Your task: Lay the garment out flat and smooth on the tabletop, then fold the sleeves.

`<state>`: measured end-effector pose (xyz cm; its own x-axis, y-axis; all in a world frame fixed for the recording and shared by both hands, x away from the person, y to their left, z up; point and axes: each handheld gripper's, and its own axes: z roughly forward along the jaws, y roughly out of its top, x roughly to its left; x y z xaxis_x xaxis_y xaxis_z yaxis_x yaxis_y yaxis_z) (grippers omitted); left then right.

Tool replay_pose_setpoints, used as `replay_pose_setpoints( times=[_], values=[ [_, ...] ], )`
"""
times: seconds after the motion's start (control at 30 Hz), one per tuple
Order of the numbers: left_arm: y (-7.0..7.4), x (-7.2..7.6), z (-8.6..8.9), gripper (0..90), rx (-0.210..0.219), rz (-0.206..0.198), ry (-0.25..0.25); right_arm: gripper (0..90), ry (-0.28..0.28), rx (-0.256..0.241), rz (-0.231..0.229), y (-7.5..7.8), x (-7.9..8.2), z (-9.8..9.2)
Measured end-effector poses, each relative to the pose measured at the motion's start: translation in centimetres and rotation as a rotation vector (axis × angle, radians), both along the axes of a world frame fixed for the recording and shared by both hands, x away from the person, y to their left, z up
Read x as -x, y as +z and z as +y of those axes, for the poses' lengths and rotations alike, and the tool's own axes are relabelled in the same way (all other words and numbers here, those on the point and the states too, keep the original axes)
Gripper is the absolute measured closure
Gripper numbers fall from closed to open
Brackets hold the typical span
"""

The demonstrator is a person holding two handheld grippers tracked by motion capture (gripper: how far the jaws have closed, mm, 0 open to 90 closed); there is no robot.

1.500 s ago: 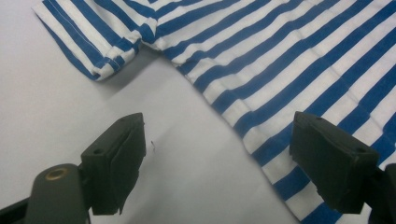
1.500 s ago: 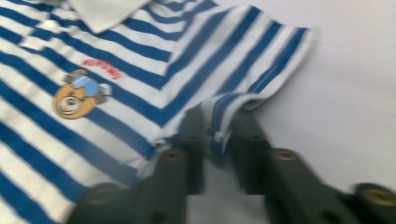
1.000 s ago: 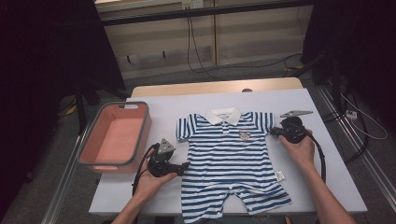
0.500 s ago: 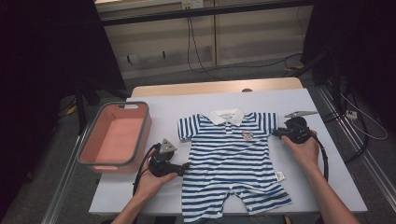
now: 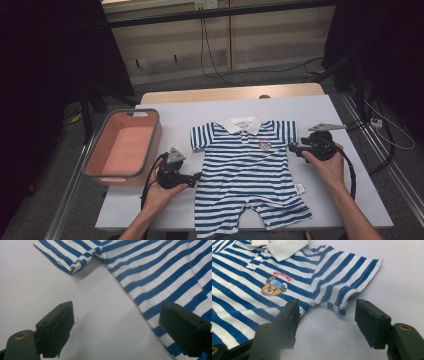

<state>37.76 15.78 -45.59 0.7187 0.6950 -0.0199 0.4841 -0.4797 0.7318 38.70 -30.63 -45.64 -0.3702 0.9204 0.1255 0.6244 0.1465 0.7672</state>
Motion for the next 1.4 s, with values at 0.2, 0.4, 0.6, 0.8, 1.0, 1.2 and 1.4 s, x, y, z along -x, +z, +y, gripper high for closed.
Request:
replay_pose_setpoints(
  times=[0.2, 0.4, 0.6, 0.8, 1.0, 1.2, 1.4],
  values=[
    [-0.1, -0.1, -0.1, 12.4, -0.005, 0.005, 0.001, 34.7, 0.01, 0.006, -0.009, 0.2, 0.1, 0.3],
    [-0.1, -0.2, 0.2, 12.1, 0.016, 0.006, 0.018, 33.8, 0.003, 0.001, -0.023, 0.5, 0.2, 0.1],
    [0.0, -0.3, 0.3, 11.8, 0.032, -0.001, 0.033, 33.7, 0.007, 0.002, -0.034, 0.6, 0.3, 0.2],
    [0.0, -0.6, 0.5, 11.8, 0.052, 0.015, 0.03, 29.0, 0.023, 0.007, -0.052, 0.9, 0.4, 0.9],
    [0.3, -0.6, 0.5, 11.8, 0.095, -0.018, 0.053, 27.6, 0.06, 0.011, -0.056, 1.1, 0.9, 2.2],
    [0.7, -1.1, 0.0, 15.0, 0.086, -0.052, 0.042, 22.9, 0.098, 0.011, -0.074, 1.5, 2.5, 3.2],
    [1.7, -2.7, -0.8, 14.1, 0.076, -0.052, 0.061, 15.7, 0.144, 0.03, -0.065, 1.3, 4.4, 3.6]
  ],
)
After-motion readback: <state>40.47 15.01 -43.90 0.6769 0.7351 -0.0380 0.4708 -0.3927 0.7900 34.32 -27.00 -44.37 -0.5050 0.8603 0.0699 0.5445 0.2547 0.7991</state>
